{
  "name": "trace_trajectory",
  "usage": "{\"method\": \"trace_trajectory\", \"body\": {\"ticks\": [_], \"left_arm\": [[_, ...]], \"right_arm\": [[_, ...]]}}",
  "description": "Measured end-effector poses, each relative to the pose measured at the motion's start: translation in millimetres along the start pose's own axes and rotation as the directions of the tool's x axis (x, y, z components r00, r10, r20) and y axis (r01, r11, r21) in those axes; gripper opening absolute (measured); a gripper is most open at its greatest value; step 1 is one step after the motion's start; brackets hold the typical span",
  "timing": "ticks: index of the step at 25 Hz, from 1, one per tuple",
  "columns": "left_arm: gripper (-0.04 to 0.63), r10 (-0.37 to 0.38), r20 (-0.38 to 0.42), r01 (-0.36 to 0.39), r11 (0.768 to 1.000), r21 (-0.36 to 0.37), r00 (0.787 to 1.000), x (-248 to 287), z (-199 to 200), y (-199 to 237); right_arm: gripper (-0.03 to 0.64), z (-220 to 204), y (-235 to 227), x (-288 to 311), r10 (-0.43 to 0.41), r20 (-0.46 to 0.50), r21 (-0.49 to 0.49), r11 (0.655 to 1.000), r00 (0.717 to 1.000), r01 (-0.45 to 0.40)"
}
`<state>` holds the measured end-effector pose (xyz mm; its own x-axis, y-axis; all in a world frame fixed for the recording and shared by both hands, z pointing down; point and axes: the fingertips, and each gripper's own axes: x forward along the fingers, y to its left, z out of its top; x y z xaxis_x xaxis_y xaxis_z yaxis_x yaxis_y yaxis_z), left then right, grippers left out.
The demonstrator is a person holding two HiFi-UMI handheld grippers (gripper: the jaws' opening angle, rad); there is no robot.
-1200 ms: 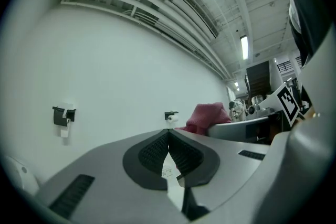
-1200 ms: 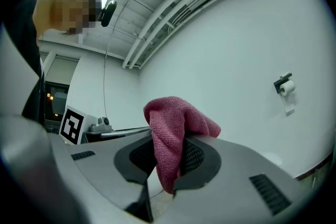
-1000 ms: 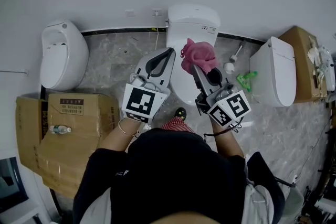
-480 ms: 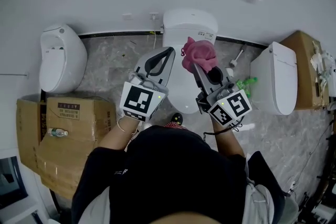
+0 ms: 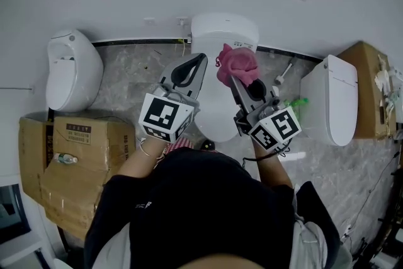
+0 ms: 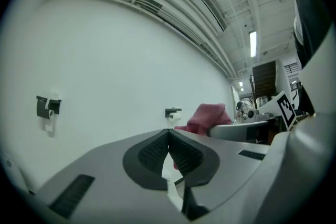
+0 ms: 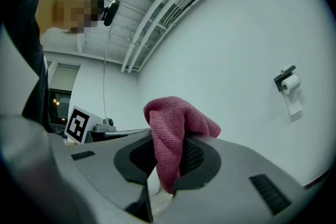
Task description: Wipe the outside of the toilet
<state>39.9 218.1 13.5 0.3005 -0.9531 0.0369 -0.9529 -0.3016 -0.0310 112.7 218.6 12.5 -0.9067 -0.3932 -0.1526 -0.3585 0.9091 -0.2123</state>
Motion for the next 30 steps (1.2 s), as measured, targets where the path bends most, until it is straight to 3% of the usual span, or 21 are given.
{"method": "trace_trajectory", "body": {"ticks": [3, 7, 9, 17, 26, 30], "left_arm": [[0.006, 0.007, -0.004, -0.007, 1.000, -0.018, 1.000, 3, -3, 10], [0.006, 0.005, -0.019, -0.003, 0.993, 0.115, 1.000, 13, -3, 21], [0.006, -0.023, -0.018, 0.025, 0.989, 0.144, 1.000, 26, -4, 24], [0.006, -0.149, -0.006, 0.148, 0.984, 0.101, 0.989, 98, -11, 58], [0.006, -0.155, -0.027, 0.155, 0.988, -0.025, 0.987, 158, -33, 146], [0.006, -0.138, -0.036, 0.137, 0.990, -0.021, 0.990, 181, -46, 184]], "right_arm": [[0.074, -5, -5, 3, -0.004, -0.004, 0.007, 1.000, 1.000, 0.004], [0.074, -11, -15, 15, -0.028, -0.008, 0.010, 1.000, 1.000, 0.028], [0.074, -11, -22, 22, -0.044, -0.002, 0.003, 0.999, 0.999, 0.044], [0.074, -12, -83, 60, -0.157, -0.008, -0.022, 0.987, 0.988, 0.157], [0.074, -32, -144, 134, -0.204, -0.065, -0.013, 0.979, 0.977, 0.204], [0.075, -47, -168, 172, -0.208, -0.117, -0.020, 0.978, 0.971, 0.207]]}}
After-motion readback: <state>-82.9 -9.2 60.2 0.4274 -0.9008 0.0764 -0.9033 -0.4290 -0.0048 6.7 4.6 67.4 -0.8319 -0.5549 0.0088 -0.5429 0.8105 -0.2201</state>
